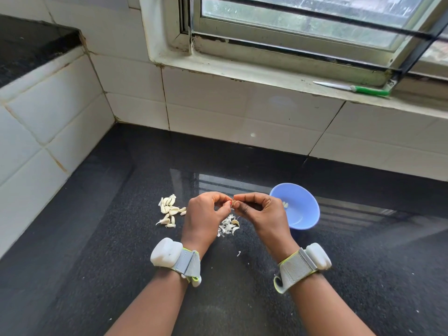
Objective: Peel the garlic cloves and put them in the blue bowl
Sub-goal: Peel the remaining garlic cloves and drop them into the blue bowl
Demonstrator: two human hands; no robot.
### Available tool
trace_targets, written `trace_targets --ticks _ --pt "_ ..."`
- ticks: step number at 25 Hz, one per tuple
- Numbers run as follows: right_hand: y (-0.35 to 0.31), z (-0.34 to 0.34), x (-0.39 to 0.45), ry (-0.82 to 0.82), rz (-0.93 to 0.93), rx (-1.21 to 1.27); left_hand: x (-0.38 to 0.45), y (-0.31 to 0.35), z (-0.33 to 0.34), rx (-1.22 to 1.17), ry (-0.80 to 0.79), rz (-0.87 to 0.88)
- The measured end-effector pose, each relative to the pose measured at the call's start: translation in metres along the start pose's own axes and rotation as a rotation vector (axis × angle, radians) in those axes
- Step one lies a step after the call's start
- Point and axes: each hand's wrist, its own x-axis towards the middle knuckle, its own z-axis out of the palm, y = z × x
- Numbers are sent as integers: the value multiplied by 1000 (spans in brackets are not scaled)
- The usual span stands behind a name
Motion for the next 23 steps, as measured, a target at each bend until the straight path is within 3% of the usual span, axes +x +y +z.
trace_targets --ticks 7,11,16,23 --pt "0 3 -3 5 104 258 2 -5 4 -183 -59 -114" --pt "0 1 -3 -2 114 279 2 -8 5 -259 -49 -162" --pt "0 0 -4 33 68 148 0 -1 1 -198 -61 -142" --pt "3 1 -1 92 -135 -206 -2 11 -3 19 14 -53"
